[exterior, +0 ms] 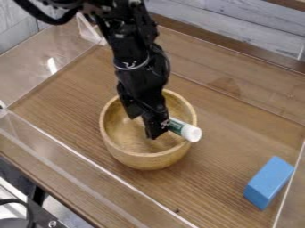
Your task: Remove the green marker from inside the brown bowl and put it on the table
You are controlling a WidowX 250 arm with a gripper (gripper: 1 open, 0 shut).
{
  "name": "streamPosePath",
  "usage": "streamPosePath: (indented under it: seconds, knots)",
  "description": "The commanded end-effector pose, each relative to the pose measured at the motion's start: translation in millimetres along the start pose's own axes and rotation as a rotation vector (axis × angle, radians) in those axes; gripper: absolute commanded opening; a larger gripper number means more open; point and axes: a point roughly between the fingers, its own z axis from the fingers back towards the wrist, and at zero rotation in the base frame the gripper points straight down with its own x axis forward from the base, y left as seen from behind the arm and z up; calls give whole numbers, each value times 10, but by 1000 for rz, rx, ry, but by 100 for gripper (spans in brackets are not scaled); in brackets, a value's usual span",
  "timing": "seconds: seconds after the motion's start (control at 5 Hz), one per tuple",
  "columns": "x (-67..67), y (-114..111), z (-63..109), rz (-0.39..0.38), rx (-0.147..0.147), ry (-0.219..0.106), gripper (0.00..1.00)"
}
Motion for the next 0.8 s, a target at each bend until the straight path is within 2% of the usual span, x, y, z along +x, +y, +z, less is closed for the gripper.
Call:
streamPosePath:
  seconds: [0.0,0.6]
  knots:
    - [144,49,69,-24,35,-48,100]
    - [227,49,18,-60,65,-69,100]
